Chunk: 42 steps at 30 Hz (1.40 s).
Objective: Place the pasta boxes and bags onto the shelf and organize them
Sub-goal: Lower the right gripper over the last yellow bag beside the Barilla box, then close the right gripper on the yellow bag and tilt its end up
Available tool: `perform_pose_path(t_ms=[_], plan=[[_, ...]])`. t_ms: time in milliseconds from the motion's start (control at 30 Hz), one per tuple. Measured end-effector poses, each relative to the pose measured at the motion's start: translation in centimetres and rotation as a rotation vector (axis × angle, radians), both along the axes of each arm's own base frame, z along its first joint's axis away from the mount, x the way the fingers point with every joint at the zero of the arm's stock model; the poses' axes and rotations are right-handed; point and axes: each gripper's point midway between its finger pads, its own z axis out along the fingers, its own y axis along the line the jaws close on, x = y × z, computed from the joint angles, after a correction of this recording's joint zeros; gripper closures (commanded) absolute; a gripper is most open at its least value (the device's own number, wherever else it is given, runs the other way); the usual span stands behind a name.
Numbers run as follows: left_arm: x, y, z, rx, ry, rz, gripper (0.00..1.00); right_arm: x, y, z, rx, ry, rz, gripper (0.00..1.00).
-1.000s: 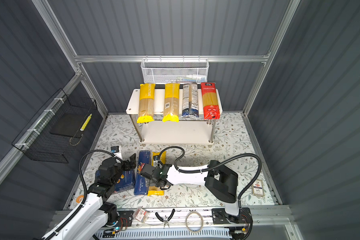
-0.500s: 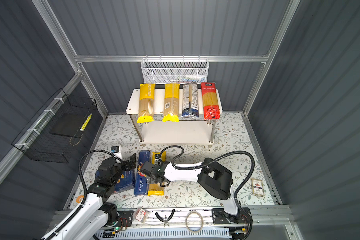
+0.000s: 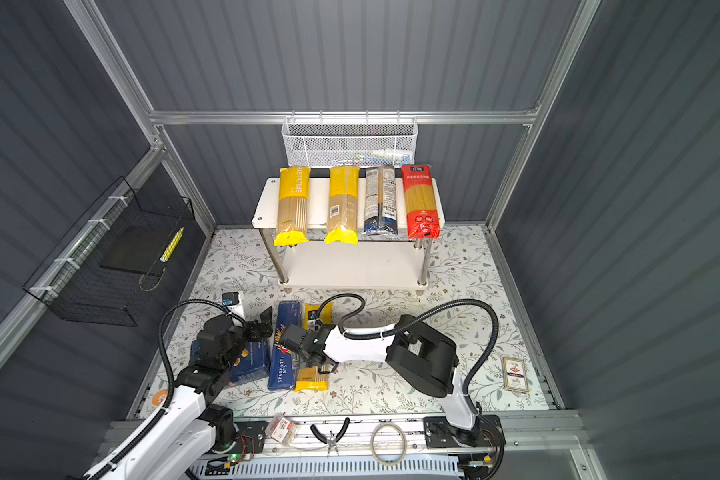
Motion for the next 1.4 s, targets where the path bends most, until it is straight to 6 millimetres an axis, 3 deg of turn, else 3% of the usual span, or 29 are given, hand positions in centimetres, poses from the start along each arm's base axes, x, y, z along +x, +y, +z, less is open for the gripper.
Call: perform_pose_path(t_ms=[367, 700, 800, 1033, 1400], plan=[[0.0, 0.0, -0.2, 0.001, 0.005, -0.002, 0.01, 0.0, -1.0, -0.1, -0.051, 0.007, 0.006, 0.01], [0.0, -0.1, -0.2, 0.001, 0.008, -0.004, 0.01, -2.2, -6.1, 0.2, -0.065, 0.022, 0.084, 0.01], [0.0, -0.1, -0.2, 0.001, 0.008, -0.003, 0.01, -2.8, -6.0, 0.6, -0.042, 0.019, 0.151, 0.01], [0.0, -0.1, -0.2, 0.0, 0.008, -0.006, 0.01, -1.8, -4.0, 0.9, -0.081, -0.017, 0.257, 0.01], [0.0, -0.1, -0.3, 0.0, 0.01, -0.007, 0.01, -1.4, -5.0, -0.6, -0.175, -0.007, 0.236, 0.01]])
